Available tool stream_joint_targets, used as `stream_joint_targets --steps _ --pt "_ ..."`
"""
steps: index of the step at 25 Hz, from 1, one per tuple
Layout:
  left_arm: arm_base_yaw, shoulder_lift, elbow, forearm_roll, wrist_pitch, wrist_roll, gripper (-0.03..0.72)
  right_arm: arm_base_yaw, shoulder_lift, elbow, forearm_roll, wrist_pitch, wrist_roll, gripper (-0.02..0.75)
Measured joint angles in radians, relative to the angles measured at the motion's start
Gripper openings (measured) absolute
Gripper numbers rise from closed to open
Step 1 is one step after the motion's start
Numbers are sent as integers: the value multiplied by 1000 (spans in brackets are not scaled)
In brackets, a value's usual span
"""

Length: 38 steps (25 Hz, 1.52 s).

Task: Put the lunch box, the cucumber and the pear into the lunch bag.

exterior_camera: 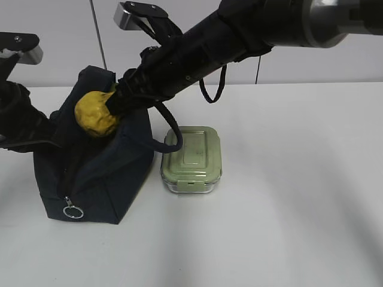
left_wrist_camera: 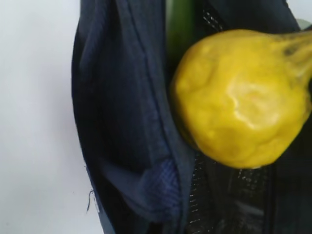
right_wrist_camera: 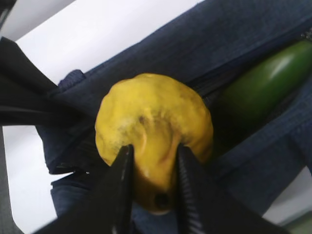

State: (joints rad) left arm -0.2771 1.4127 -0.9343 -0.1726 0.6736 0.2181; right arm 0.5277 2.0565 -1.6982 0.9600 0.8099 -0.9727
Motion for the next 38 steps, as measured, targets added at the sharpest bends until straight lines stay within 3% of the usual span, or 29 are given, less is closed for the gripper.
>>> stream_joint_targets --steps 3,7,9,14,18,21,25,28,32,38 --pt "0 0 0 0 0 0 -16 0 0 -4 -25 22 14 230" --pt "0 0 0 0 2 1 -16 0 1 -53 -25 66 59 427" --pt "0 0 0 0 3 1 -16 -2 1 -98 -37 96 93 473" --pt "0 0 0 0 6 1 -16 -57 -63 -153 -158 138 224 473" --pt "0 0 0 0 7 1 -16 -176 -135 -20 -196 140 313 435" --pt "0 0 0 0 7 1 -16 -274 -173 227 -90 57 319 424" --pt "0 0 0 0 8 1 -16 -401 -145 468 196 37 185 421" --pt "0 -1 0 0 10 1 -16 -454 -68 489 276 79 106 452" --pt "0 -1 0 0 14 1 -16 -459 14 455 299 123 37 536" --pt "0 -2 0 0 23 1 -16 -459 89 357 305 159 28 558"
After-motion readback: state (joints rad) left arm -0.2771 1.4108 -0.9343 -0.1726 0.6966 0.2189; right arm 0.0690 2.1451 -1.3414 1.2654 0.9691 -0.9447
